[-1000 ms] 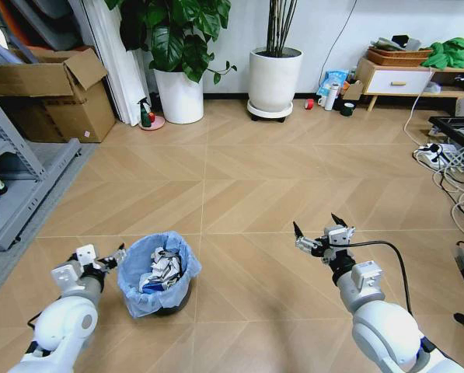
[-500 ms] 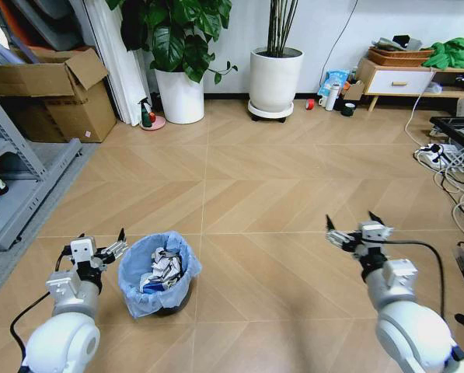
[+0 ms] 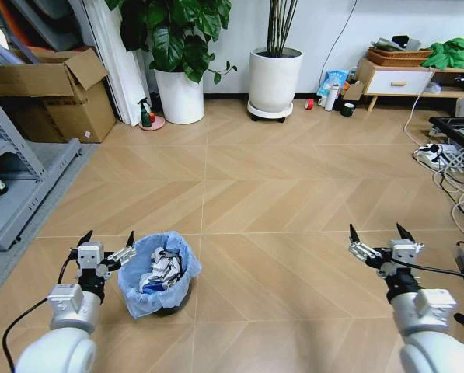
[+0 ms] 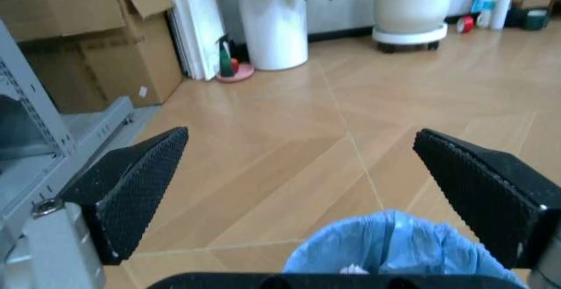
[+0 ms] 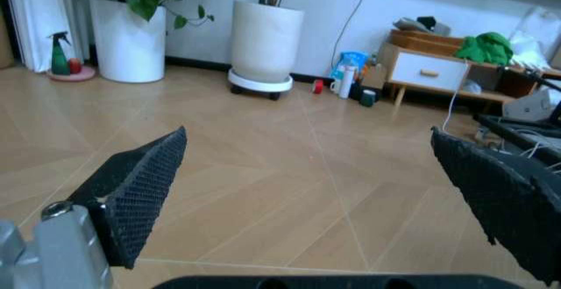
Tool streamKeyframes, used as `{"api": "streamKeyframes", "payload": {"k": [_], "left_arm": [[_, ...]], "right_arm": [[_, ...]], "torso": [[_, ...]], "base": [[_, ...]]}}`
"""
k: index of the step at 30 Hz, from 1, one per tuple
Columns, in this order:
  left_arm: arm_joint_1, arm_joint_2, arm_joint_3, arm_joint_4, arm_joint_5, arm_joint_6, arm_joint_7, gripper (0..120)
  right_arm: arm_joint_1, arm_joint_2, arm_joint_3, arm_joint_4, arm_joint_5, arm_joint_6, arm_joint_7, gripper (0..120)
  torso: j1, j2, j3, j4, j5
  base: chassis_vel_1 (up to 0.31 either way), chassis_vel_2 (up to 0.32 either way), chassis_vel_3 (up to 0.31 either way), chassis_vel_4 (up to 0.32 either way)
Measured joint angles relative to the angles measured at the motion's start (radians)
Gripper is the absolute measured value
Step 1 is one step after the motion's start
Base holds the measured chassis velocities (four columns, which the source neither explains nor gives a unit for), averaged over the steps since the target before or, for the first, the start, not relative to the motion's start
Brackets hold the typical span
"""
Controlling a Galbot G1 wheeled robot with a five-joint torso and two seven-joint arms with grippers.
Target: Pick up the trash bin and place the garbage on the floor into it.
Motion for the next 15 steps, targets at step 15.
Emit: {"api": "streamKeyframes", "payload": {"k": [15], "left_arm": [[0.03, -0.113, -0.016, -0.08, -0.067, -0.121, 0.023, 100]], "right_arm": [[-0.123, 0.147, 0.054, 0.125, 0.0, 0.138, -0.053, 100]], "torso": [[0.0, 0.0, 0.0, 0.0, -0.0001]], "base": [[0.0, 0.0, 0.0, 0.0]]}}
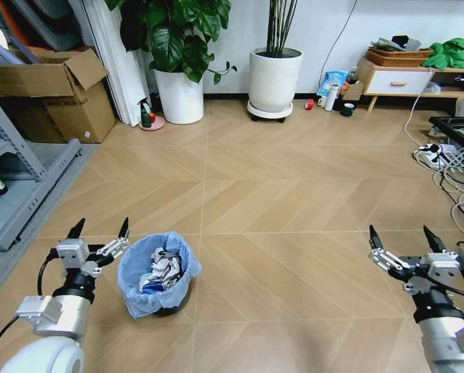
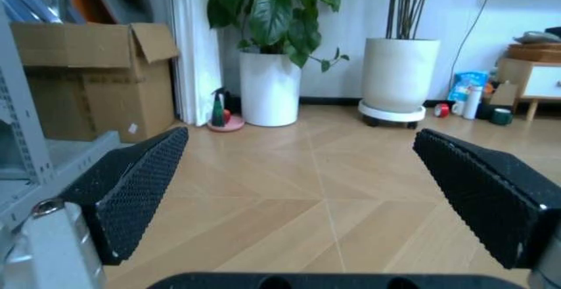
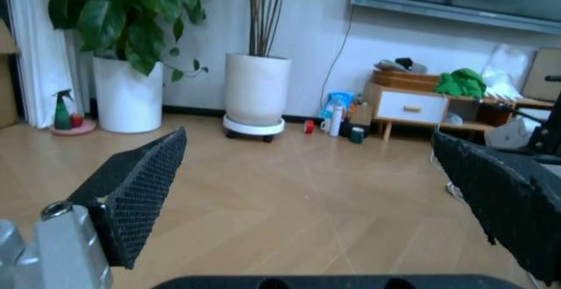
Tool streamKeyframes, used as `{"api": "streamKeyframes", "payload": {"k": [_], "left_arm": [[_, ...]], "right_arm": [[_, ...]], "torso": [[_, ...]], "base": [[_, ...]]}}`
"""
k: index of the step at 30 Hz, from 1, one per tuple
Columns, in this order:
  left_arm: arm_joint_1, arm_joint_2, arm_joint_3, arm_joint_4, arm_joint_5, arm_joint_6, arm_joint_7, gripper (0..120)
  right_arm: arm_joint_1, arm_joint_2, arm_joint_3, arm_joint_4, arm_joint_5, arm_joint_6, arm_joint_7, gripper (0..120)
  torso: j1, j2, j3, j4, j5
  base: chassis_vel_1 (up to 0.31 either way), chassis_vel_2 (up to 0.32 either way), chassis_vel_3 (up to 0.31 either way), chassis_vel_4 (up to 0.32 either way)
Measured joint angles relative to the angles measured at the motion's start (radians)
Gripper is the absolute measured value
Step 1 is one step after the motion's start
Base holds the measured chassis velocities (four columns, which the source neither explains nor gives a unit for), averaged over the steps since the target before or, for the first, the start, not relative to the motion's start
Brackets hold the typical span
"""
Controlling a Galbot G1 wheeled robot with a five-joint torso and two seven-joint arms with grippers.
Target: Pick up the trash bin and place the garbage on the floor into it.
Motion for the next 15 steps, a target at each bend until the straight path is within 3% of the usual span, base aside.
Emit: {"api": "streamKeyframes", "payload": {"k": [15], "left_arm": [[0.0, 0.016, 0.023, -0.009, 0.013, 0.025, -0.007, 100]], "right_arm": [[0.022, 0.031, -0.013, 0.017, -0.033, 0.006, 0.016, 100]], "torso": [[0.0, 0.0, 0.0, 0.0001, 0.0001]], "base": [[0.0, 0.0, 0.0, 0.0]]}}
